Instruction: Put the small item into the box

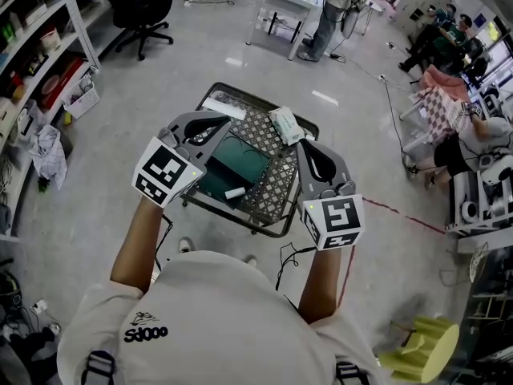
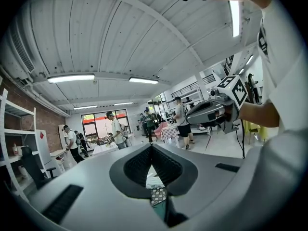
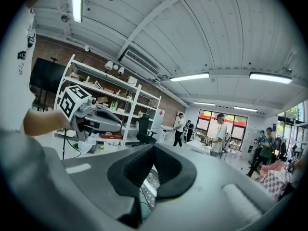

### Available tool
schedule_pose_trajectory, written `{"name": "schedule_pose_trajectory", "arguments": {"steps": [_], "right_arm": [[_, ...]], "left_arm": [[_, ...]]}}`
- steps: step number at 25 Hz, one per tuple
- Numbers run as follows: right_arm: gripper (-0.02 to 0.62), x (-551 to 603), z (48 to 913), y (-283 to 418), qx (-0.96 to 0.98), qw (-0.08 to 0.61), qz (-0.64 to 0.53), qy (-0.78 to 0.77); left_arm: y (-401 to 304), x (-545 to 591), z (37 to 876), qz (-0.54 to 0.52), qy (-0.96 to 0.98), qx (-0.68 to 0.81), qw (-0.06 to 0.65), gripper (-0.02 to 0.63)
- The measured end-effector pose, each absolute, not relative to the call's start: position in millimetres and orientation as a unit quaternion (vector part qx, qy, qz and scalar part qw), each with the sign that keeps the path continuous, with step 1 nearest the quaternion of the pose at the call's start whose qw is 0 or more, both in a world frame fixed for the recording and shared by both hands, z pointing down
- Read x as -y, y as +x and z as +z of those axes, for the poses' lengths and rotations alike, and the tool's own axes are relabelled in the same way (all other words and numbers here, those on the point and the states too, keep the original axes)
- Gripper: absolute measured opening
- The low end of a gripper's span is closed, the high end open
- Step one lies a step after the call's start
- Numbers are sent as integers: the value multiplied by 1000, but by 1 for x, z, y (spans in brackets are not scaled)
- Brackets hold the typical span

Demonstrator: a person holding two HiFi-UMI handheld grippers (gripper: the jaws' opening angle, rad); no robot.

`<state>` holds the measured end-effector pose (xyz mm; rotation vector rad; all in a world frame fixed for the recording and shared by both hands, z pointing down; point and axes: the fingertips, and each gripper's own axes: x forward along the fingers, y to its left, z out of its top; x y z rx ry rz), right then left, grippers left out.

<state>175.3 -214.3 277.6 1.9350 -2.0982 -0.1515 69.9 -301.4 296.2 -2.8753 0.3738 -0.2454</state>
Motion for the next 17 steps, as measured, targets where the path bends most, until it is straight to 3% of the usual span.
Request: {"name": "schedule_pose_trajectory", "arguments": {"steps": [17], "right_arm": [[11,215,286,179,727,135,-41,672]], "left_arm": [[74,300,307,-93,-983,-116,110,6]]}}
